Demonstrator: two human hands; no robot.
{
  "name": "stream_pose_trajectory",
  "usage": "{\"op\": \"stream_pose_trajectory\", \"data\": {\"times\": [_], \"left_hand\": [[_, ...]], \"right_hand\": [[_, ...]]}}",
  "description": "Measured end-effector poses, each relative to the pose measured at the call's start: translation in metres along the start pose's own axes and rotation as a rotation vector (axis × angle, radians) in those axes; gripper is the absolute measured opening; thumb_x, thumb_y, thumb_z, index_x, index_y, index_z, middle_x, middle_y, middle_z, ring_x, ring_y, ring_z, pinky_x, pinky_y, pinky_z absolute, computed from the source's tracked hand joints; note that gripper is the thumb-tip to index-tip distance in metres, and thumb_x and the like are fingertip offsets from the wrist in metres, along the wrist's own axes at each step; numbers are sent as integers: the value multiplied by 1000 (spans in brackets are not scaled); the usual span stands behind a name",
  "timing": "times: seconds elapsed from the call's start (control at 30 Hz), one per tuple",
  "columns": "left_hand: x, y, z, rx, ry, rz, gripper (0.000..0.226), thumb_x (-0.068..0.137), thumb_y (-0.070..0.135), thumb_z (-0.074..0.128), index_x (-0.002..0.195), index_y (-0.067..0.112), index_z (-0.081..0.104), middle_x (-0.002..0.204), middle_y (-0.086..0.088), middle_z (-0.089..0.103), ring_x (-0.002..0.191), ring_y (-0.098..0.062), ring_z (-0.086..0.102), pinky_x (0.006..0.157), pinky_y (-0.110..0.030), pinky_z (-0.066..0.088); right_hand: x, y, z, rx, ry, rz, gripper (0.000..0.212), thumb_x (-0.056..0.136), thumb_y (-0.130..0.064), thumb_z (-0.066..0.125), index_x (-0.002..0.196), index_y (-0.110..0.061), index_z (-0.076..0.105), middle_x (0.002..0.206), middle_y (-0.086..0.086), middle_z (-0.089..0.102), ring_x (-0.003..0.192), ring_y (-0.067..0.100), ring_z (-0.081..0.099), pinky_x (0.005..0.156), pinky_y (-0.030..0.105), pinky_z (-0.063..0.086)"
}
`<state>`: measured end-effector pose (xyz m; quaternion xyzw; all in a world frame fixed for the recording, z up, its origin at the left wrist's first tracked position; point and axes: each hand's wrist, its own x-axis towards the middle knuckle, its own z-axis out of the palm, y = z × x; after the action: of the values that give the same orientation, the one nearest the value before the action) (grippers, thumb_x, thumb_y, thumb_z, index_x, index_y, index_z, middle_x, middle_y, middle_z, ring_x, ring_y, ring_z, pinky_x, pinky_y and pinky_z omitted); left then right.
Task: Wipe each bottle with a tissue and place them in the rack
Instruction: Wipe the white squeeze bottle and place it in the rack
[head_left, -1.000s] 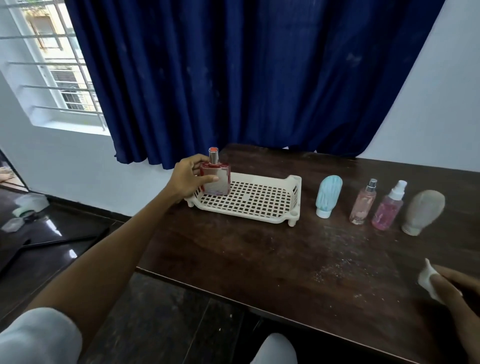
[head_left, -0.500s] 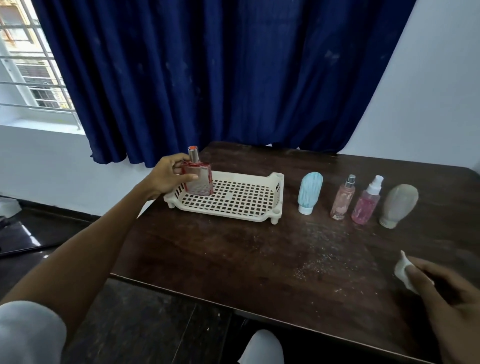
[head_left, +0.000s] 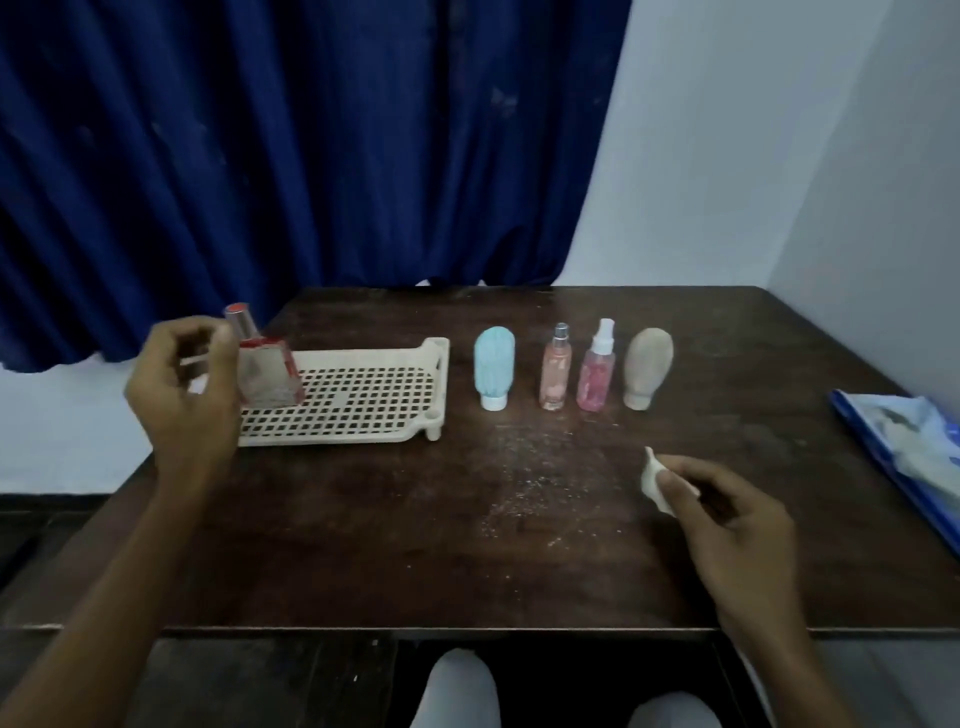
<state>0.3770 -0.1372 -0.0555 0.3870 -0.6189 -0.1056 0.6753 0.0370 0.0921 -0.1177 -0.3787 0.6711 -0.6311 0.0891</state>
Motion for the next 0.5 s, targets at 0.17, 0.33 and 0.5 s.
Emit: {"op": "stream_pose_trajectory", "data": {"times": [0.17,0.33,0.5], "left_hand": [[-47,77,81,-83,-394,122,7,96,11,62,100,15,66,94,9,67,90,-6,64,80,-20,50],[-62,129,185,-104,-732,455,18,94,17,64,111,14,68,108,3,67,98,-6,60,86,-20,49],[-65,152,266,104,-892,628,30,96,29,57,121,17,67,121,-3,66,112,-21,59,90,-40,52]], "right_hand": [[-2,6,-3,13,40,-14,16,87,-11,75,93,-25,78,91,-15,76,89,2,71,85,24,54],[-1,8,-7,73,75,15,15,88,-10,73,95,-22,78,91,-12,76,89,6,72,83,30,57],[-1,8,-12,113,77,57,15,90,-12,71,98,-23,78,92,-10,77,89,8,72,81,31,58]]}}
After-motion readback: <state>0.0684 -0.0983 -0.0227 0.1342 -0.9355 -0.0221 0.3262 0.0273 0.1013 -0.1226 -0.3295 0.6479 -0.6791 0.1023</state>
